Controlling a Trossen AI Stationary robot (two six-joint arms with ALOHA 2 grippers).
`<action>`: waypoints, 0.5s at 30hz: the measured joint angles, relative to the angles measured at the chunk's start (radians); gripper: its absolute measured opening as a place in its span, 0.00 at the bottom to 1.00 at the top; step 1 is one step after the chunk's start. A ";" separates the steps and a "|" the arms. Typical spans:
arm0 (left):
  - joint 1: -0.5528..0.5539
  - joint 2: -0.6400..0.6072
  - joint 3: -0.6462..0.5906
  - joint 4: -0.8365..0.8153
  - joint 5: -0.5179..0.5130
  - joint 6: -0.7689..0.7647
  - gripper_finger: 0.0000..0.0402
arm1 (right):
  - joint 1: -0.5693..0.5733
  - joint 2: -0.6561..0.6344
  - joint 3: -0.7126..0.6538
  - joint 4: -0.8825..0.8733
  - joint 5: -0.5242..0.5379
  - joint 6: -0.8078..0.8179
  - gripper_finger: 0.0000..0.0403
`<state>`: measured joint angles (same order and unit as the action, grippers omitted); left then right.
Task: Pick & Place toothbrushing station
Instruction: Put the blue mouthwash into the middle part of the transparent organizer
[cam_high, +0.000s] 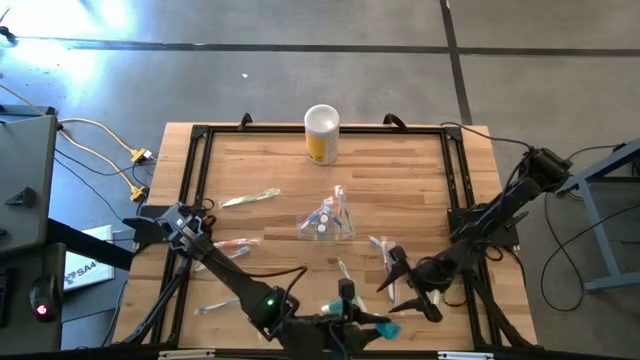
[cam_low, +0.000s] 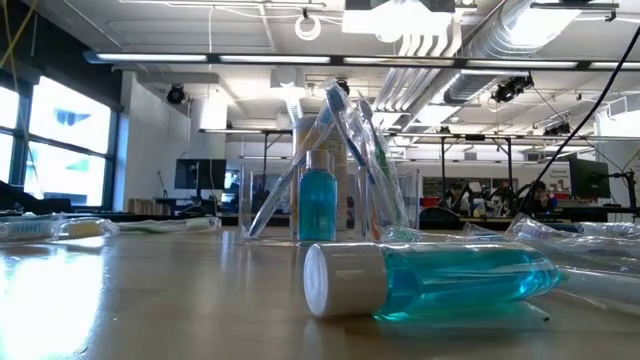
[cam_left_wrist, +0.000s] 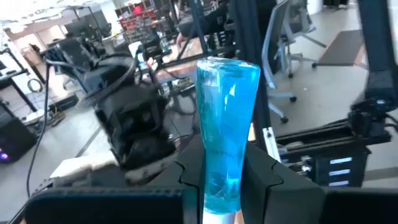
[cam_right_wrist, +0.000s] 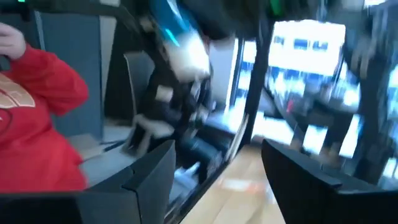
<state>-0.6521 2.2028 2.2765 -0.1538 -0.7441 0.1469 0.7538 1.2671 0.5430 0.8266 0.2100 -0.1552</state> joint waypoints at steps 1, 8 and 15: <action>0.007 0.000 0.000 0.004 0.001 0.000 0.12 | 0.007 0.001 0.000 0.028 -0.001 -0.053 0.57; 0.036 0.016 -0.001 0.049 0.043 0.008 0.12 | 0.020 0.097 0.001 0.218 0.042 -0.226 0.52; 0.043 0.016 -0.001 0.038 0.048 0.007 0.12 | 0.031 0.223 0.069 0.307 0.103 -0.348 0.45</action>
<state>-0.6086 2.2185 2.2753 -0.1154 -0.6956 0.1535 0.7844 1.4902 0.6123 1.1332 0.3130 -0.5035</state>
